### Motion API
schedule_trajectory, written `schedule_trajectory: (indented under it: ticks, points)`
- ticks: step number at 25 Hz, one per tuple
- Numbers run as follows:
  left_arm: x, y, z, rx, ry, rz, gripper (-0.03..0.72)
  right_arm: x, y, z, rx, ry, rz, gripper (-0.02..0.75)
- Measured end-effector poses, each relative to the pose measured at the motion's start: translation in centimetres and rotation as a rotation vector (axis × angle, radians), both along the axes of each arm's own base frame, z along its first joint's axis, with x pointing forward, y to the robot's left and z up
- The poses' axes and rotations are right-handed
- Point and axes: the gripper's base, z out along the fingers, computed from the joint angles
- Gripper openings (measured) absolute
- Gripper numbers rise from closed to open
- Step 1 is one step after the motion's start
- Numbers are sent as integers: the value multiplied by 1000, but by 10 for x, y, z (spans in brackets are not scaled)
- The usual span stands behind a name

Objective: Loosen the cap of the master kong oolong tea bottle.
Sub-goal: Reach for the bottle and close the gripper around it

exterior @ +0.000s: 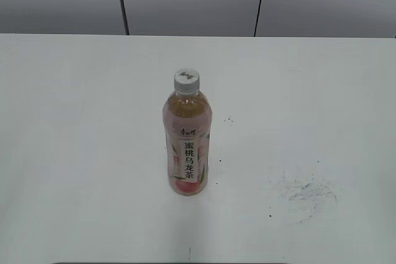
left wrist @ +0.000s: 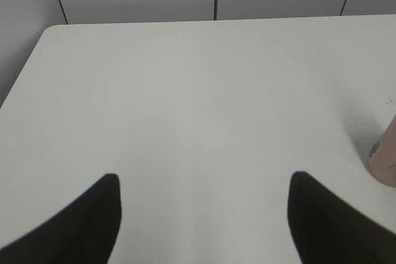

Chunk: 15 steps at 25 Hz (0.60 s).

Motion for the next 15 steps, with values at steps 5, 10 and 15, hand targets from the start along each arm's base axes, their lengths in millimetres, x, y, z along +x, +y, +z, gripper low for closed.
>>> schedule_trajectory:
  ticks: [5, 10, 15]
  points:
    - [0, 0, 0, 0, 0, 0, 499, 0, 0, 0, 0, 0, 0, 501]
    - [0, 0, 0, 0, 0, 0, 499, 0, 0, 0, 0, 0, 0, 501]
    - [0, 0, 0, 0, 0, 0, 499, 0, 0, 0, 0, 0, 0, 501]
